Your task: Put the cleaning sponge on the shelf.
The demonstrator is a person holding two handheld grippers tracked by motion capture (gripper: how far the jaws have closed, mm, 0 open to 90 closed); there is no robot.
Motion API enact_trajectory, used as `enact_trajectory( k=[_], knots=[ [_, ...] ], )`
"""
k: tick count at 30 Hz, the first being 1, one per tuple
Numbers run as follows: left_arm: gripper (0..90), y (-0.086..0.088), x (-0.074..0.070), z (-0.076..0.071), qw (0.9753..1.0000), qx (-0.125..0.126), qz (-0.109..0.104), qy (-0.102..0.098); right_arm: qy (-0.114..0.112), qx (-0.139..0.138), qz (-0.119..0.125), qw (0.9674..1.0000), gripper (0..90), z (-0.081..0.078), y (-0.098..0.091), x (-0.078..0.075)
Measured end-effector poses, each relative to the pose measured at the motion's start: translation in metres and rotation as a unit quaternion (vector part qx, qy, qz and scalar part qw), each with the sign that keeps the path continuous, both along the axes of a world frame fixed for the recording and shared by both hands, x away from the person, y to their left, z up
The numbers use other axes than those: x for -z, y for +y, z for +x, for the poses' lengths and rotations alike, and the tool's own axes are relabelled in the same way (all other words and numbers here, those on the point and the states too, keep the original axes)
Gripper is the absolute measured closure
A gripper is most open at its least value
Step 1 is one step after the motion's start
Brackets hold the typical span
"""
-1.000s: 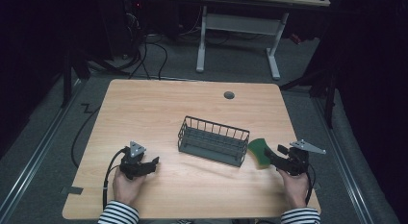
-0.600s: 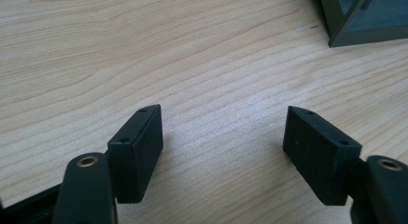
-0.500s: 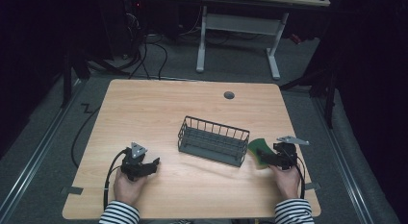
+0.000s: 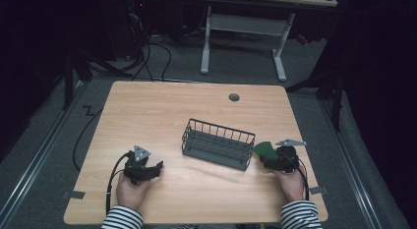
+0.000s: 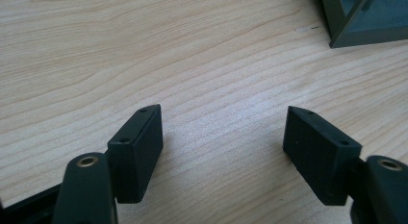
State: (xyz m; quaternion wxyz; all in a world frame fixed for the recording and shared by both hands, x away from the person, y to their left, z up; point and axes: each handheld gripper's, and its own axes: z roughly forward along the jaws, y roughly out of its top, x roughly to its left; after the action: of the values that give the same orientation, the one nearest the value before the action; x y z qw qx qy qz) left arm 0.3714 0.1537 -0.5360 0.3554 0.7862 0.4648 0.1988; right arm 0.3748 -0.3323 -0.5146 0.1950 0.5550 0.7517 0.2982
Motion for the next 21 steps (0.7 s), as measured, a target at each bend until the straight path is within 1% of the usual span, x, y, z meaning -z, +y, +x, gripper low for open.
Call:
enact_trajectory(
  k=[2,4,5,10,11,14,15,18,21],
  knots=[
    [30.7,0.0,0.0,0.0,1.0,0.0,0.0,0.0,0.012,-0.005,-0.005,0.9999,27.4,0.001,0.0,-0.003],
    [30.7,0.0,0.0,0.0,1.0,0.0,-0.001,0.0,0.013,-0.009,-0.01,0.9998,27.7,0.002,0.001,-0.006],
    [30.7,0.0,0.0,0.0,1.0,0.0,-0.002,0.001,0.016,-0.01,-0.009,0.9998,27.8,0.002,0.001,-0.008],
    [30.7,0.001,0.0,0.0,1.0,0.0,-0.004,0.001,0.015,-0.02,-0.009,0.9996,27.9,0.001,0.003,-0.015],
    [30.7,0.001,0.0,0.0,1.0,0.0,-0.005,0.001,0.013,-0.02,-0.005,0.9997,28.0,0.0,0.003,-0.021],
    [30.6,0.001,0.0,0.0,1.0,0.0,-0.008,0.002,0.007,-0.023,-0.002,0.9997,28.0,-0.001,0.002,-0.03],
    [30.5,0.001,0.0,0.0,1.0,0.0,-0.008,0.002,0.01,-0.024,0.0,0.9997,28.0,-0.001,0.001,-0.034],
    [30.4,0.002,0.0,0.0,1.0,0.0,-0.008,0.002,0.007,-0.024,-0.01,0.9996,28.1,-0.001,0.0,-0.045],
    [30.4,0.002,0.0,0.0,1.0,0.0,-0.01,0.002,0.002,-0.03,-0.009,0.9995,28.1,-0.001,-0.001,-0.06]
  ],
)
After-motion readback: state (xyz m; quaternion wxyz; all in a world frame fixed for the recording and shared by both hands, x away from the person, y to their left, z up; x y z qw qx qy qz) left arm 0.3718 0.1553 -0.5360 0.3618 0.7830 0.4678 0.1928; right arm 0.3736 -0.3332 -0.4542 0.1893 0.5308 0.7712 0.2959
